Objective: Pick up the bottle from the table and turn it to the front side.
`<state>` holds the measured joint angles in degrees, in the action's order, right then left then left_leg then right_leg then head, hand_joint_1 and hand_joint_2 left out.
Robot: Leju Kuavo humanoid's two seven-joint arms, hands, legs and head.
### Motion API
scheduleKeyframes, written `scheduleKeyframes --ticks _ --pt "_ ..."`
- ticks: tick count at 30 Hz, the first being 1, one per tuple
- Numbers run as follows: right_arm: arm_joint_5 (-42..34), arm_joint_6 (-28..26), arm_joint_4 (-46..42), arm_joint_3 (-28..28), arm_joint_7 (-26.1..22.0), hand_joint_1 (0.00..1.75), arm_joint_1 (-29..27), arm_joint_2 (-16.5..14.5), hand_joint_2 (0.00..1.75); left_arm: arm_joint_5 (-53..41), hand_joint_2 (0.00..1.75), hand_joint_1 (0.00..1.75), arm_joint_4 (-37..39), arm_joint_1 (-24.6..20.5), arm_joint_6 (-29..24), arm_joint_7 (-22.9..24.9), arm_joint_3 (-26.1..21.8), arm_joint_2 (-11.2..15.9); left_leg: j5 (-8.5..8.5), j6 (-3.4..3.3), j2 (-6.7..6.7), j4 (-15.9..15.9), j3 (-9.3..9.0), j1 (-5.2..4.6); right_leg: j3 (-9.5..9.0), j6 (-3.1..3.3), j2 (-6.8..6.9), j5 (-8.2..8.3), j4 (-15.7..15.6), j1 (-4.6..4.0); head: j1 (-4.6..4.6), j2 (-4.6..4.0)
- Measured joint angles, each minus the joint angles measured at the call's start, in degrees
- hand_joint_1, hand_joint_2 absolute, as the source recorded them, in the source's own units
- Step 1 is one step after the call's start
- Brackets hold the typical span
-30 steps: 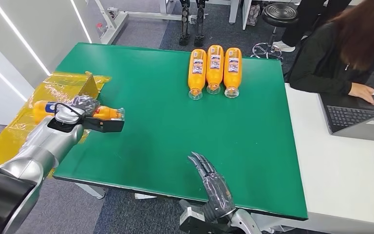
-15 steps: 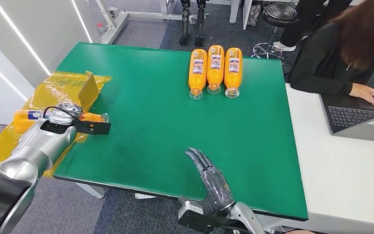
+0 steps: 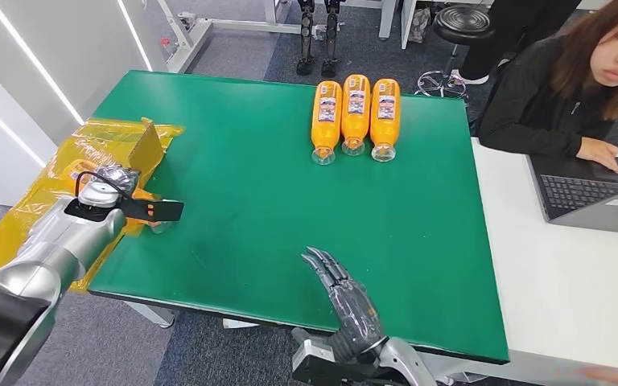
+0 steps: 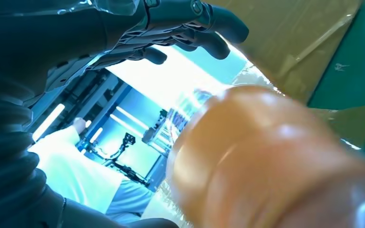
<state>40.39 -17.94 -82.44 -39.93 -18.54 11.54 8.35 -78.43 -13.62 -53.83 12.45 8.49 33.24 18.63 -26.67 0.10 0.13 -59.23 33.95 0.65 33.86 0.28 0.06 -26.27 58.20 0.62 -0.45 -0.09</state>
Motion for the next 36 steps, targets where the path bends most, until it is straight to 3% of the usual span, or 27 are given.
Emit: scheduleKeyframes --ticks 5,9,12,15,19,24,27,30,33,36 --pt "-0.2 -1.2 0.8 0.4 -0.2 0.00 -0.1 -0.1 1.75 -0.7 1.75 0.00 -0.2 -1.6 -5.2 -3.3 0.0 -2.0 0.02 0.00 -0.16 0.0 0.02 0.00 0.00 0.00 0.18 0.00 0.0 0.00 0.00 0.00" --pt "1.6 -4.2 1.7 1.3 0.3 0.00 -1.9 -0.8 1.75 -0.2 1.75 0.00 -1.9 -3.5 -15.5 -7.9 -0.3 -6.0 0.03 -0.02 -0.34 -0.1 0.04 -0.04 -0.10 -0.01 0.36 0.00 0.0 0.05 -0.01 0.00" --pt "2.8 -6.0 1.3 2.7 0.9 0.00 -4.8 -1.1 1.75 2.3 1.75 0.00 -5.4 -2.5 -24.7 -14.2 -1.0 -9.2 0.00 -0.04 -0.32 0.0 0.04 -0.10 -0.11 -0.02 0.33 0.00 -0.1 0.11 -0.01 0.00" --pt "3.3 -7.1 0.0 4.4 0.8 0.00 -8.3 -1.1 1.75 8.7 1.75 0.00 -12.8 2.3 -29.8 -21.3 -2.4 -11.6 -0.08 -0.08 -0.20 0.0 0.00 -0.15 -0.11 -0.03 0.22 -0.01 -0.1 0.15 -0.01 0.00" --pt "3.6 -9.0 -2.1 6.7 0.1 0.00 -12.4 -1.2 1.75 20.3 1.75 0.00 -28.5 13.5 -30.2 -27.8 -3.5 -13.1 -0.19 -0.09 -0.02 0.0 -0.02 -0.15 -0.05 -0.06 0.04 -0.07 -0.1 0.16 0.00 0.00" --pt "3.7 -10.3 -3.7 8.1 -0.1 0.00 -15.0 -1.2 1.75 26.1 1.75 0.00 -42.6 23.8 -29.9 -30.6 -3.6 -13.7 -0.21 -0.06 -0.01 0.0 0.01 -0.08 0.01 -0.05 0.01 -0.10 -0.1 0.10 -0.01 0.00" --pt "2.9 -11.0 -4.2 8.5 -0.6 0.00 -15.6 -1.2 1.75 32.5 1.75 0.00 -46.5 26.2 -26.2 -34.8 -3.9 -13.9 -0.18 -0.06 -0.02 0.0 0.00 -0.08 -0.02 -0.05 0.02 -0.08 -0.1 0.10 0.00 0.00" --pt "-1.7 -14.2 -5.3 9.0 -3.5 0.00 -16.9 -1.2 1.75 55.1 1.75 0.00 -52.0 30.9 -13.2 -44.8 -4.4 -15.2 -0.17 -0.07 -0.01 0.0 -0.04 -0.10 -0.05 -0.05 0.02 -0.08 -0.1 0.11 0.01 0.00" --pt "-8.6 -19.2 -8.7 9.4 -9.3 0.00 -19.4 -1.2 1.75 76.9 1.75 0.00 -59.0 37.6 0.5 -48.4 -4.1 -18.9 -0.25 -0.15 -0.05 0.0 0.01 -0.13 -0.04 -0.10 0.06 -0.12 -0.1 0.14 0.00 0.00" --pt "-10.1 -21.0 -13.1 9.7 -12.5 0.00 -21.1 -1.3 1.75 82.3 1.75 0.00 -62.6 42.1 6.1 -48.7 -3.9 -23.6 -0.33 -0.25 -0.03 0.0 0.05 -0.16 -0.04 -0.16 0.06 -0.15 -0.2 0.15 -0.01 0.00"
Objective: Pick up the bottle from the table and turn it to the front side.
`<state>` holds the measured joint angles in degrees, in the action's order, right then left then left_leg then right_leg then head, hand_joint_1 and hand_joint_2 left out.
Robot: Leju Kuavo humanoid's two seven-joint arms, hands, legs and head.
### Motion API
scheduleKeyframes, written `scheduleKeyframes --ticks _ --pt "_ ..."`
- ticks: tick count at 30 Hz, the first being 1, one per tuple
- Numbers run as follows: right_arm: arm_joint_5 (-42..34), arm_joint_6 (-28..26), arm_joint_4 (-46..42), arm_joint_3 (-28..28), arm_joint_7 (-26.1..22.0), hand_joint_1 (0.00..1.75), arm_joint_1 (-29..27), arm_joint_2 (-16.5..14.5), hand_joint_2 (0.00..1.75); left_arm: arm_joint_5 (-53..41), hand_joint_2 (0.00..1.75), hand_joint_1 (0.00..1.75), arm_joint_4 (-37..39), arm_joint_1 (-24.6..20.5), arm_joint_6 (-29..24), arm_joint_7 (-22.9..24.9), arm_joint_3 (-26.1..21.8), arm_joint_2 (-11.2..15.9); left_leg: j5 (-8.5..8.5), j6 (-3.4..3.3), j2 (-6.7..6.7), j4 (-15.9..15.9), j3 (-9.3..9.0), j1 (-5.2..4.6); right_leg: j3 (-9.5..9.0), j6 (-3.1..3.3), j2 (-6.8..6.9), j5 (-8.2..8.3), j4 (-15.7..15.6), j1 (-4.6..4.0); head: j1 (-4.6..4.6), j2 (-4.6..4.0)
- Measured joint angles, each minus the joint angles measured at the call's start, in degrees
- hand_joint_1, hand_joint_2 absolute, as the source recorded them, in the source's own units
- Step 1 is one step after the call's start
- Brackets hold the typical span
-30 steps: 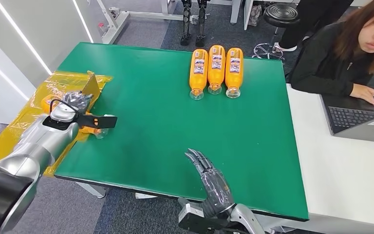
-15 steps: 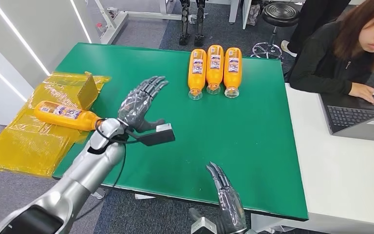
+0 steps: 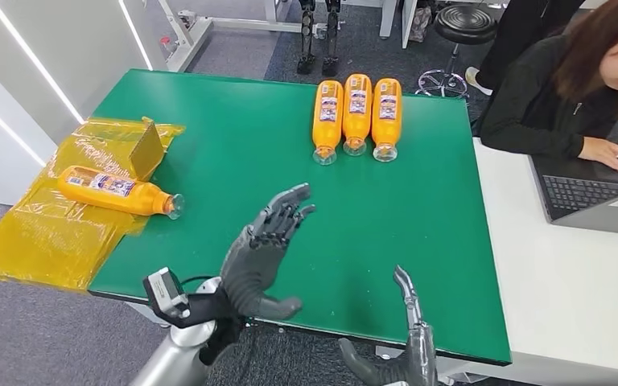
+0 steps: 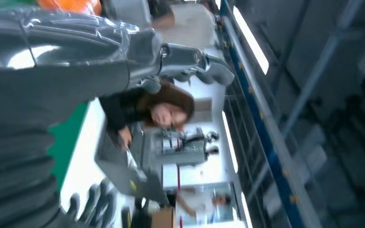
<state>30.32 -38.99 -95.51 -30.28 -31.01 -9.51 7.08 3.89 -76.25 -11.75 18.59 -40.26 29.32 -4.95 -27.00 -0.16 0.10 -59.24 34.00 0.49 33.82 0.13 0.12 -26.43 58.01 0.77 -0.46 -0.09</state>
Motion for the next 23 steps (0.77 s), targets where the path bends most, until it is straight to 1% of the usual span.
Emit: scheduleKeyframes --ticks 3,6,10,14,23 --pt "0.8 -0.1 -3.2 0.0 0.3 0.00 -0.3 -0.5 1.75 0.5 1.75 0.00 -1.2 1.6 -1.0 0.0 0.6 -2.5 -0.01 -0.02 0.04 0.0 -0.02 0.00 0.00 -0.01 -0.03 0.01 0.0 0.00 0.01 0.00" --pt "1.0 -0.1 -4.7 0.0 0.8 0.00 -0.1 -1.3 1.75 0.6 1.75 0.00 -1.4 2.4 -1.5 0.0 0.7 -3.4 0.00 0.00 0.04 0.0 -0.06 0.02 -0.01 0.02 -0.03 0.03 0.0 -0.01 0.01 0.00" --pt "0.9 -0.1 -5.6 0.2 0.0 0.00 0.1 -2.8 1.75 -1.0 1.75 0.00 -1.5 3.3 -2.8 0.0 0.7 -4.0 0.08 0.06 0.04 0.0 -0.09 0.06 -0.01 0.07 -0.03 0.06 0.1 -0.04 0.01 0.00" --pt "1.2 0.0 -6.6 0.5 -0.4 0.00 0.1 -3.6 1.75 -1.2 1.75 0.00 -1.6 3.8 -3.2 0.0 0.7 -4.1 0.11 0.11 0.03 0.0 -0.09 0.06 -0.01 0.08 -0.03 0.07 0.1 -0.04 0.01 0.00" --pt "5.6 0.4 -9.8 2.3 0.9 0.00 -0.7 -5.0 1.75 -0.8 1.75 0.00 -1.7 3.8 -3.2 0.0 0.7 -4.1 0.12 0.11 0.03 0.0 -0.09 0.05 -0.01 0.07 -0.03 0.07 0.1 -0.03 0.01 0.00"
